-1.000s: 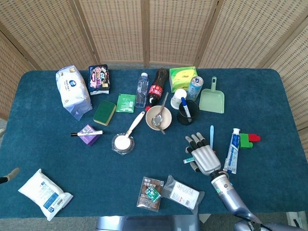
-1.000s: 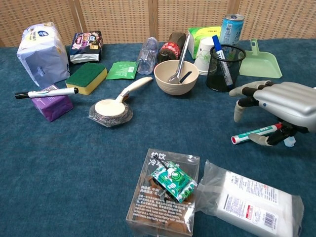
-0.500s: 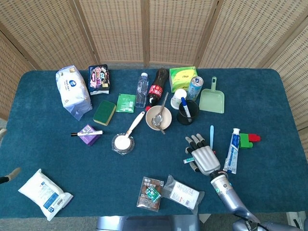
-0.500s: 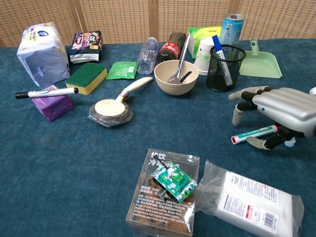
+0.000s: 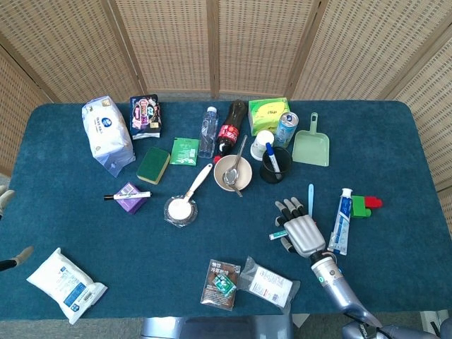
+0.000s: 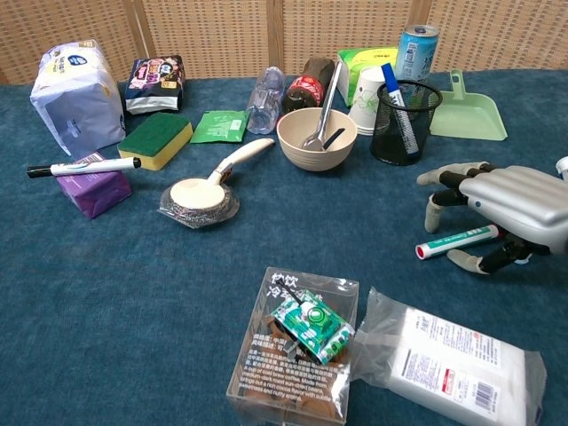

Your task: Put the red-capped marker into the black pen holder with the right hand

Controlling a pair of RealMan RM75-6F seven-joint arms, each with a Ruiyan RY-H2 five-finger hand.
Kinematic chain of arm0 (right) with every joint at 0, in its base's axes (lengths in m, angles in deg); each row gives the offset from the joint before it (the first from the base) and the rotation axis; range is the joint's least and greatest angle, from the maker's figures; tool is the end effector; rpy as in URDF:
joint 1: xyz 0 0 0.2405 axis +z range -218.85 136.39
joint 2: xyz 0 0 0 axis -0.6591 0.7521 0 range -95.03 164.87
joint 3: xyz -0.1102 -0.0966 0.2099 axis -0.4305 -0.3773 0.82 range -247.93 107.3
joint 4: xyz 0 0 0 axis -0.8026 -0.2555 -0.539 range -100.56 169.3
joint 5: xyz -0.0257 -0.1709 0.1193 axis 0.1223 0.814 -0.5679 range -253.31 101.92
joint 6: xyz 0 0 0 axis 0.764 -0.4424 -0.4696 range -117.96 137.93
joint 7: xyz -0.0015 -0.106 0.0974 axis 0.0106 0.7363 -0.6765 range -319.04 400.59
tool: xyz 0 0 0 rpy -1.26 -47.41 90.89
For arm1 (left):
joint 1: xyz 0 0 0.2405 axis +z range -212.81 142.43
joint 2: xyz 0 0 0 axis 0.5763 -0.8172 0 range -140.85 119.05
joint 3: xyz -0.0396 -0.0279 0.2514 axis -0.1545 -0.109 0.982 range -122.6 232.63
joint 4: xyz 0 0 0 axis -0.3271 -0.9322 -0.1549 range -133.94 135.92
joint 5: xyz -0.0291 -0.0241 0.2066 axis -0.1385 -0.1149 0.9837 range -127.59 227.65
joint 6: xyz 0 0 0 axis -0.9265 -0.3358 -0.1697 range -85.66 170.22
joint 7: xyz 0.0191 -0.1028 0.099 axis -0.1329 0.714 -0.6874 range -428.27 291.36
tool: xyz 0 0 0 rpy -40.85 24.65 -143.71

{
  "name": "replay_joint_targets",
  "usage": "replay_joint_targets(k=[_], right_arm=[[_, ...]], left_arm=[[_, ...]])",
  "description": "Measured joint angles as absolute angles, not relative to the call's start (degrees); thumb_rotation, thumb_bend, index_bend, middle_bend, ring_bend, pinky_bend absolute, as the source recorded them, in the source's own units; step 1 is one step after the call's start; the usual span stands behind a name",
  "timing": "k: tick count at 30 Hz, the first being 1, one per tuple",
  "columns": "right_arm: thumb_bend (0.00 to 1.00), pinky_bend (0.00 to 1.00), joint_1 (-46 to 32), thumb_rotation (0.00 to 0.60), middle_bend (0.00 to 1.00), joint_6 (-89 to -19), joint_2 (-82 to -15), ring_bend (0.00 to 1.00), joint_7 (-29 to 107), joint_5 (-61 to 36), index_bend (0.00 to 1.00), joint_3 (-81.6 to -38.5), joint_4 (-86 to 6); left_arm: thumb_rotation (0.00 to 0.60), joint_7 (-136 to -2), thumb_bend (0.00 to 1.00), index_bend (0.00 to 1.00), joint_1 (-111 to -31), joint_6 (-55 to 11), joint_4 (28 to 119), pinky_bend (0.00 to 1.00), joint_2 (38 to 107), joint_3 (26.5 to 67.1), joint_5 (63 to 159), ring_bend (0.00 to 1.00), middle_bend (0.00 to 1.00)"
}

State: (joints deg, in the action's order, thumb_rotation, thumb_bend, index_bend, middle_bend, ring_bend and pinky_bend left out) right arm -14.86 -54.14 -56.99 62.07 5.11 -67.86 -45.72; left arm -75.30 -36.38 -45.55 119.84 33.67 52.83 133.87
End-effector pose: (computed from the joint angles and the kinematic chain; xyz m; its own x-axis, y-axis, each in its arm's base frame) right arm -0.2200 -0.2644 -0.0296 0.5534 -0.2008 0.8083 -0.8037 -0.3836 0.4549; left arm -0.2488 0.1557 0.2247 0.3938 0.0067 0.9192 0.9169 0.0689 -0.3932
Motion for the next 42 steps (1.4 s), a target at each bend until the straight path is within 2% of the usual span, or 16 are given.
replay_joint_targets(k=[3, 9, 15, 24, 33, 42], right_arm=[[0.45, 0.12, -14.99, 0.6, 0.04, -54.6, -57.35, 0.0, 60.81, 5.6, 0.52, -67.91, -45.06], [0.47, 0.13, -15.31, 0.6, 0.06, -55.66, -58.21, 0.0, 58.12, 7.02, 0.6, -68.27, -42.81], [0.49, 0.13, -15.57, 0.6, 0.07, -57.97, -58.17, 0.0, 56.87, 9.1, 0.62, -68.26, -42.41], [0.52, 0.13, -15.63, 0.6, 0.09, -61.67, -54.62, 0.0, 58.09, 11.18, 0.63, -66.61, -48.52], [0.52, 0.14, -14.58, 0.6, 0.09, -63.66, -49.29, 0.0, 57.76, 10.57, 0.63, -61.38, -60.51], [0.54, 0.18, -10.8, 0.6, 0.11, -61.55, -45.94, 0.0, 54.13, 3.55, 0.64, -52.4, -68.88]], left_arm=[[0.6, -75.36, 0.2, 0.0, -36.44, -45.45, 119.86, 0.0, 33.68, 52.82, 133.73, 0.0, 0.0], [0.6, -75.7, 0.2, 0.0, -36.59, -45.18, 119.94, 0.0, 33.75, 52.87, 133.68, 0.0, 0.0], [0.6, -75.75, 0.2, 0.0, -36.65, -45.11, 120.03, 0.0, 33.77, 52.86, 133.5, 0.0, 0.0], [0.6, -74.7, 0.2, 0.0, -36.53, -45.3, 119.89, 0.0, 33.41, 52.91, 133.71, 0.0, 0.0], [0.6, -73.48, 0.2, 0.0, -36.37, -45.53, 119.62, 0.0, 32.98, 52.98, 134.09, 0.0, 0.0], [0.6, -73.22, 0.2, 0.0, -36.39, -45.48, 119.5, 0.0, 32.91, 52.99, 134.09, 0.0, 0.0]])
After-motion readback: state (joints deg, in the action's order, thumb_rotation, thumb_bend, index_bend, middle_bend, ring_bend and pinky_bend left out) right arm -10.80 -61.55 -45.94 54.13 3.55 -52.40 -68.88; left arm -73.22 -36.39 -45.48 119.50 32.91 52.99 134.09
